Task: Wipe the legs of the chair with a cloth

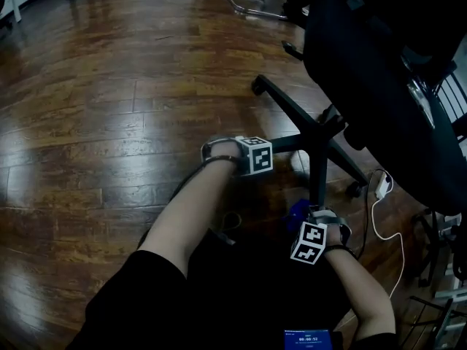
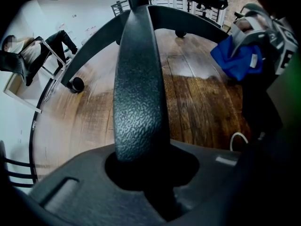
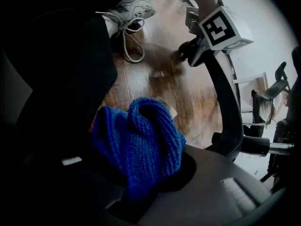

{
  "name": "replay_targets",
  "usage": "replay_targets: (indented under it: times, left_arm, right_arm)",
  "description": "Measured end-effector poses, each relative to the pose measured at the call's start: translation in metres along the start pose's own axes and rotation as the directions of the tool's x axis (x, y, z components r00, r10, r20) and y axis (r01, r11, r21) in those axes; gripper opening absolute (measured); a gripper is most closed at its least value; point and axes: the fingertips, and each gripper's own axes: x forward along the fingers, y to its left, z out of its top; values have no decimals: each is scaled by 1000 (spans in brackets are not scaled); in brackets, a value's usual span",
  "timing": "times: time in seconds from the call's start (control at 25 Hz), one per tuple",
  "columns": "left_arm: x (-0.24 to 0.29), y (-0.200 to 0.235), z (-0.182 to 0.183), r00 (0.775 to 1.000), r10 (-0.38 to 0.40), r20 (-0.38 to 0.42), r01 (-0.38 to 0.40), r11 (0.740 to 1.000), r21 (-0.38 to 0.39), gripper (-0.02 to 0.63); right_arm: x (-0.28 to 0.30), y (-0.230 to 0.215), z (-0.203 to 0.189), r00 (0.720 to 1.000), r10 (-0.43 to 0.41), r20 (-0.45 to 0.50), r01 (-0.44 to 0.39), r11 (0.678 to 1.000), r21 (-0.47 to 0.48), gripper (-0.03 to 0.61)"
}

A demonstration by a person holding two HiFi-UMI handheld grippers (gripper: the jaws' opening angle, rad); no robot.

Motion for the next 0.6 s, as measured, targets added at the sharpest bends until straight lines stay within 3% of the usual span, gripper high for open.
replay_targets:
  times: [0.12,0.24,0.44,0.6]
  left_arm:
    - [-1,-1,1,1000,-4,2,4,1000,5,54]
    - [-2,-1,1,1000,-12,6,12,1000,7,54]
    - [-2,-3,2,1000,-18,11,18,1000,10,54]
    - [-3,-2,5,999,-27,24,27,1000,15,54]
  right_arm:
    - [6,-18,-1,999,-39,-2,39,999,-12,80]
    - [17,-71,0,992,-123,-1,123,992,27,80]
    - [28,-169,0,963,-268,-7,267,952,148,80]
    - [31,-205,1,944,-331,-19,330,934,139,80]
